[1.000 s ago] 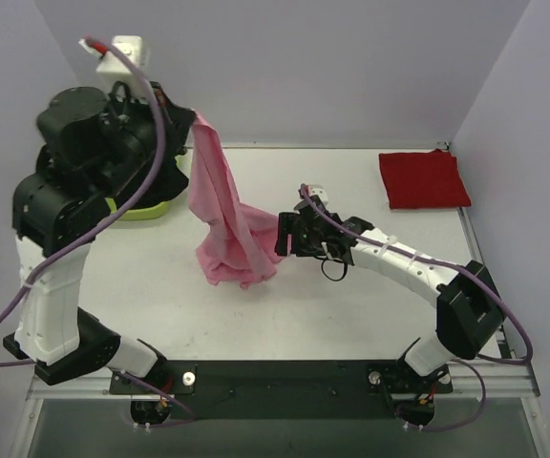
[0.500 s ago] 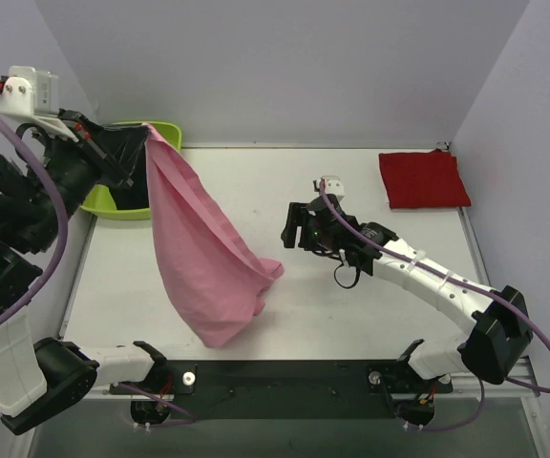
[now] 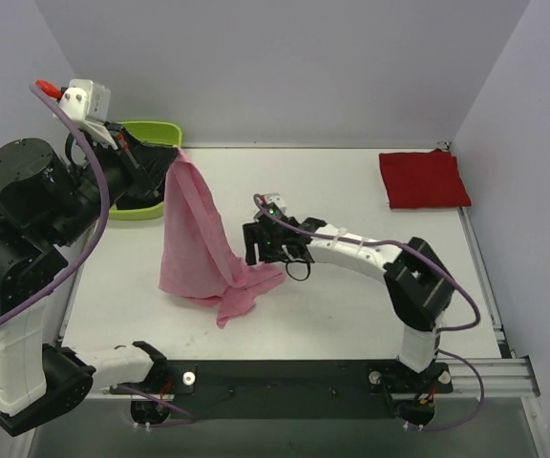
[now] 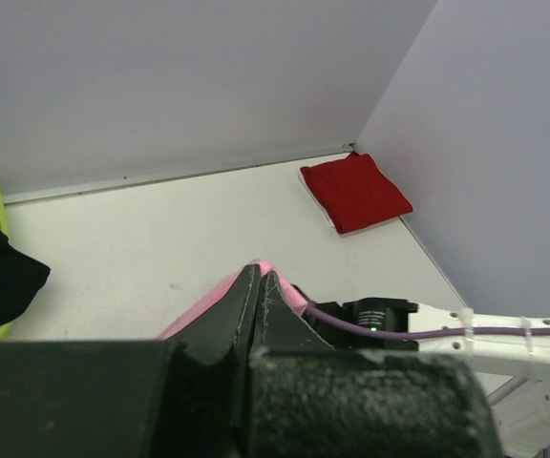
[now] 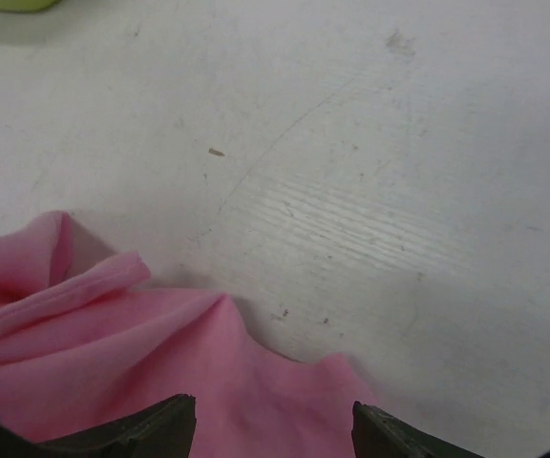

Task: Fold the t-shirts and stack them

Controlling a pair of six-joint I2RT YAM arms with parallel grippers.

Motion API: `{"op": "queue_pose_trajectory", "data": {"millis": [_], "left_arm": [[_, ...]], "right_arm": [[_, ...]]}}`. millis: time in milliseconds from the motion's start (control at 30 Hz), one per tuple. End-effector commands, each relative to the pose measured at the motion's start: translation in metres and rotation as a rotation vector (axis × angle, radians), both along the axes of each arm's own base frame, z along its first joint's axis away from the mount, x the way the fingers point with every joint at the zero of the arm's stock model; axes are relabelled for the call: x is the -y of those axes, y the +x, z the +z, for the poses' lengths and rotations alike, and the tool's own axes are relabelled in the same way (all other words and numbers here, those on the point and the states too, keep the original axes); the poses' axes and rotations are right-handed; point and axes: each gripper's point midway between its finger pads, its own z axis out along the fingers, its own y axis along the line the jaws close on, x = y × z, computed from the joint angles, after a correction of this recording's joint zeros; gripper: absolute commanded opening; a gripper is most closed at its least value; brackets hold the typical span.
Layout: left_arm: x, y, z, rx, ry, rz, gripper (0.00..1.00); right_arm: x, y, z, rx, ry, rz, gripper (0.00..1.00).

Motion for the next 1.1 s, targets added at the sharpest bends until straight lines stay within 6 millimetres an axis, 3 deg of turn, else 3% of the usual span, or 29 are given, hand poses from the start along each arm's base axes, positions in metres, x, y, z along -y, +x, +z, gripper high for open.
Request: {"op": "queue_pose_trajectory", "data": {"millis": [0, 133, 300, 333, 400, 433, 467, 533, 567, 600, 667, 700, 767, 800, 867, 967, 1067], "left_arm": [[-0.004, -0.015, 0.023, 0.076, -0.085, -0.023, 0.00], [-0.010, -0.022, 0.027, 0.091, -0.083, -0.017, 0.00], [-0.017, -0.027, 0.031, 0.107, -0.079, -0.006, 0.00], [-0.017, -0.026, 0.030, 0.106, -0.074, -0.002, 0.00], [-0.017, -0.022, 0.026, 0.098, -0.067, 0.008, 0.00], [-0.017, -0.021, 0.024, 0.094, -0.064, 0.013, 0.00], [-0.016, -0.020, 0.024, 0.098, -0.069, 0.013, 0.00], [-0.010, -0.015, 0.012, 0.074, -0.057, -0.002, 0.00], [-0.007, -0.012, 0.009, 0.070, -0.060, -0.001, 0.00], [-0.001, -0.002, -0.009, 0.033, -0.037, -0.001, 0.00], [0.007, 0.007, -0.023, 0.009, -0.035, -0.007, 0.00], [0.016, 0.017, -0.050, -0.049, -0.011, -0.014, 0.00], [0.023, 0.020, -0.059, -0.051, -0.031, -0.031, 0.00], [0.028, 0.022, -0.070, -0.070, -0.037, -0.042, 0.00], [0.032, 0.029, -0.093, -0.103, -0.028, -0.036, 0.00], [0.036, 0.039, -0.122, -0.144, -0.013, -0.026, 0.00], [0.046, 0.050, -0.151, -0.199, 0.012, -0.037, 0.00]], "right_arm": [[-0.037, 0.003, -0.007, -0.034, 0.029, 0.076, 0.65], [-0.046, 0.003, -0.039, -0.084, -0.007, 0.094, 0.65], [-0.040, -0.012, -0.070, -0.142, -0.033, 0.095, 0.63], [-0.039, -0.015, -0.072, -0.146, -0.034, 0.097, 0.60], [-0.032, -0.021, -0.081, -0.155, -0.052, 0.089, 0.40], [-0.028, -0.023, -0.081, -0.151, -0.061, 0.081, 0.27], [-0.020, -0.022, -0.083, -0.142, -0.094, 0.061, 0.00], [-0.003, -0.022, -0.082, -0.124, -0.141, 0.022, 0.00], [0.012, -0.018, -0.081, -0.094, -0.192, -0.017, 0.00], [0.037, -0.012, -0.083, -0.039, -0.272, -0.083, 0.00], [0.072, -0.002, -0.062, 0.010, -0.311, -0.173, 0.00], [0.094, 0.004, -0.043, 0.068, -0.331, -0.236, 0.00], [0.130, 0.011, -0.021, 0.117, -0.377, -0.311, 0.00], [0.145, 0.015, 0.007, 0.186, -0.366, -0.357, 0.00], [0.172, 0.016, 0.030, 0.218, -0.405, -0.396, 0.00], [0.203, 0.019, 0.081, 0.301, -0.406, -0.464, 0.00], [0.219, 0.013, 0.129, 0.385, -0.379, -0.495, 0.00]]}}
